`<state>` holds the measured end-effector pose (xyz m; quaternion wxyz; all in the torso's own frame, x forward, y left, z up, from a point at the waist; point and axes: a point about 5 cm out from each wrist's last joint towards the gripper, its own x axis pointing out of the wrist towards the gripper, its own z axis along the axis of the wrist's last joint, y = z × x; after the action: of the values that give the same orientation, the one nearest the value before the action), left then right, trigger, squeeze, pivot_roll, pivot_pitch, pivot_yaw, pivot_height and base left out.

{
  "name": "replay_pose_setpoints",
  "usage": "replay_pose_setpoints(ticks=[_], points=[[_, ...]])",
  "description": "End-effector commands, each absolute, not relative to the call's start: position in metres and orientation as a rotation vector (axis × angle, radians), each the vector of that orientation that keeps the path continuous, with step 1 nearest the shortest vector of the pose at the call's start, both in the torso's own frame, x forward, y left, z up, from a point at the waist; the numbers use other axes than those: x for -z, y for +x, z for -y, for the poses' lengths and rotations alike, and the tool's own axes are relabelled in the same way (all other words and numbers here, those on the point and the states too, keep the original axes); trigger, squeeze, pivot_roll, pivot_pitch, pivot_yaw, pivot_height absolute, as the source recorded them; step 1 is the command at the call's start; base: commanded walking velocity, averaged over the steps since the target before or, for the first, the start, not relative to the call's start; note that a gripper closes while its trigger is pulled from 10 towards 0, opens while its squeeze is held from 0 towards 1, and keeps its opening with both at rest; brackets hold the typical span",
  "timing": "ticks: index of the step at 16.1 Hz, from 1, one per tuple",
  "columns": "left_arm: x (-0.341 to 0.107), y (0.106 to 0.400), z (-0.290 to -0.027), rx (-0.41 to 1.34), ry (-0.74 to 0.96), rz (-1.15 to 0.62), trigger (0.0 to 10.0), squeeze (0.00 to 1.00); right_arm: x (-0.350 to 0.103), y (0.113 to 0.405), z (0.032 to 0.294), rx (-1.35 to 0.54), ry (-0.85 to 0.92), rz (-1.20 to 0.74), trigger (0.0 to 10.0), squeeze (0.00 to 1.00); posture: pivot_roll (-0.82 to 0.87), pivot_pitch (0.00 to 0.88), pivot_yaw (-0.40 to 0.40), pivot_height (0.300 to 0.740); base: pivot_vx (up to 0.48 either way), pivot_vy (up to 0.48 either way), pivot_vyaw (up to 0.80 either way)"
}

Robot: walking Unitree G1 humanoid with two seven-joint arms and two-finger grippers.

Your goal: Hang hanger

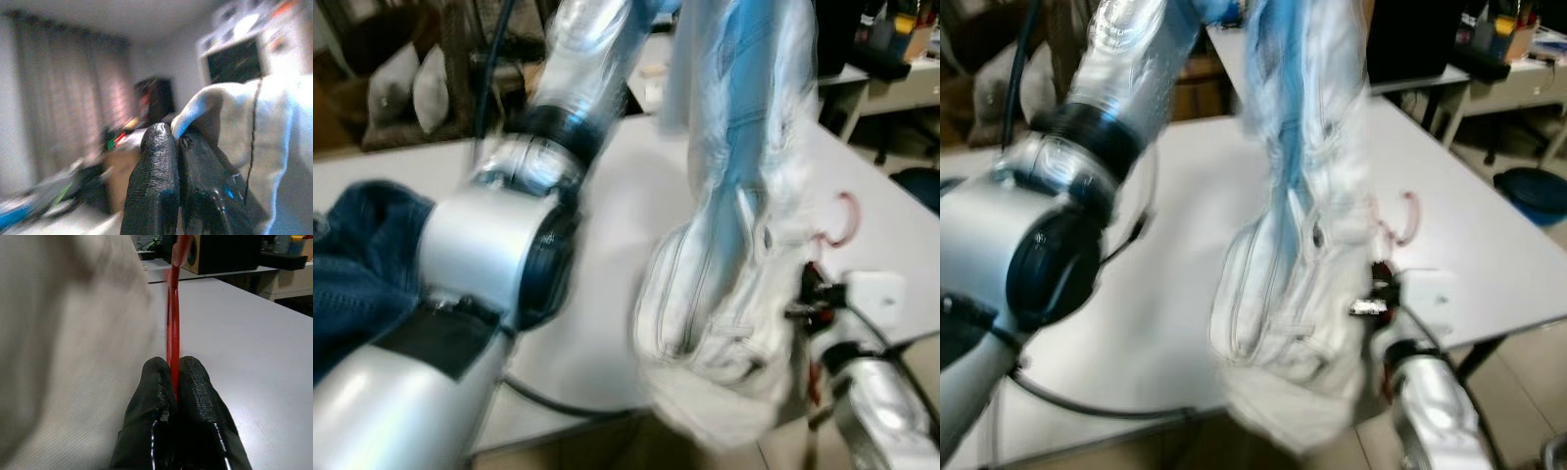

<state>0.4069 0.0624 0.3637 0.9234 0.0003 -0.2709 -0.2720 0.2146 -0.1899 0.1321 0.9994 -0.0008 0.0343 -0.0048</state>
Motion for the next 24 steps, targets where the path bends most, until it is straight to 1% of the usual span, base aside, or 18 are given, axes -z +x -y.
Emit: replay_pose_setpoints(ticks=[1, 2, 3, 5, 7, 9, 10, 11, 12, 13, 16, 19, 20, 21, 23, 24], points=[[-0.342, 0.410, -0.065, 0.544, 0.047, 0.501, 10.0, 0.00, -0.138, 0.213, 0.195, 0.022, -0.021, -0.049, 10.0, 0.00, -0.11, 0.000, 0.059, 0.740, 0.000, 0.000, 0.00], [-0.301, 0.414, -0.082, 0.532, 0.090, 0.399, 10.0, 0.00, -0.138, 0.213, 0.197, 0.014, -0.027, -0.054, 10.0, 0.00, -0.10, 0.000, 0.041, 0.740, 0.000, 0.000, 0.00], [-0.279, 0.414, -0.091, 0.526, 0.130, 0.348, 10.0, 0.00, -0.139, 0.214, 0.197, 0.009, -0.030, -0.055, 10.0, 0.00, -0.09, 0.000, 0.029, 0.740, 0.000, 0.000, 0.00], [-0.211, 0.406, -0.120, 0.526, 0.282, 0.169, 10.0, 0.00, -0.140, 0.219, 0.196, -0.030, -0.040, -0.049, 10.0, 0.00, -0.07, 0.000, 0.012, 0.740, 0.000, 0.000, 0.00], [-0.180, 0.397, -0.137, 0.541, 0.374, 0.082, 10.0, 0.00, -0.142, 0.221, 0.196, -0.046, -0.047, -0.045, 10.0, 0.00, -0.06, 0.000, 0.001, 0.740, 0.000, 0.000, 0.00], [-0.158, 0.385, -0.162, 0.576, 0.450, 0.005, 10.0, 0.00, -0.143, 0.225, 0.198, -0.054, -0.049, -0.042, 10.0, 0.00, -0.04, 0.000, -0.008, 0.740, 0.000, 0.000, 0.00], [-0.154, 0.383, -0.174, 0.574, 0.483, -0.031, 10.0, 0.47, -0.143, 0.225, 0.198, -0.061, -0.051, -0.042, 10.0, 0.00, -0.04, 0.000, -0.008, 0.740, 0.000, 0.000, 0.00], [-0.153, 0.382, -0.183, 0.568, 0.485, -0.074, 10.0, 1.00, -0.143, 0.226, 0.198, -0.064, -0.051, -0.042, 10.0, 0.00, -0.03, 0.000, -0.010, 0.740, 0.000, 0.000, 0.00], [-0.153, 0.382, -0.186, 0.569, 0.482, -0.093, 10.0, 1.00, -0.143, 0.226, 0.197, -0.066, -0.051, -0.042, 10.0, 0.00, -0.03, 0.000, -0.010, 0.740, 0.000, 0.000, 0.00], [-0.158, 0.383, -0.196, 0.548, 0.502, -0.100, 10.0, 1.00, -0.143, 0.227, 0.196, -0.072, -0.050, -0.040, 10.0, 0.00, -0.03, 0.000, -0.006, 0.740, 0.000, 0.000, 0.00], [-0.178, 0.385, -0.214, 0.524, 0.530, -0.062, 10.0, 1.00, -0.148, 0.225, 0.197, -0.116, -0.052, -0.021, 10.0, 0.00, -0.03, 0.000, 0.008, 0.740, 0.000, 0.000, 0.00], [-0.194, 0.384, -0.232, 0.527, 0.571, -0.057, 10.0, 1.00, -0.163, 0.226, 0.211, -0.159, -0.033, 0.019, 10.0, 0.00, -0.04, 0.000, 0.015, 0.740, 0.000, 0.000, 0.00], [-0.198, 0.382, -0.240, 0.524, 0.571, -0.055, 10.0, 0.00, -0.171, 0.226, 0.215, -0.202, -0.052, 0.025, 10.0, 0.00, -0.04, 0.000, 0.021, 0.740, 0.000, 0.000, 0.00], [-0.204, 0.381, -0.247, 0.521, 0.550, -0.044, 10.0, 0.00, -0.178, 0.225, 0.217, -0.252, -0.074, 0.026, 10.0, 0.00, -0.04, 0.000, 0.023, 0.740, 0.000, 0.000, 0.00], [-0.223, 0.378, -0.265, 0.458, 0.476, 0.026, 10.0, 0.00, -0.194, 0.218, 0.219, -0.382, -0.106, 0.029, 10.0, 0.00, -0.04, 0.000, 0.021, 0.740, 0.000, 0.000, 0.00], [-0.227, 0.378, -0.268, 0.446, 0.463, 0.041, 10.0, 0.00, -0.197, 0.216, 0.219, -0.415, -0.112, 0.026, 10.0, 0.00, -0.04, 0.000, 0.017, 0.740, 0.000, 0.000, 0.00]])
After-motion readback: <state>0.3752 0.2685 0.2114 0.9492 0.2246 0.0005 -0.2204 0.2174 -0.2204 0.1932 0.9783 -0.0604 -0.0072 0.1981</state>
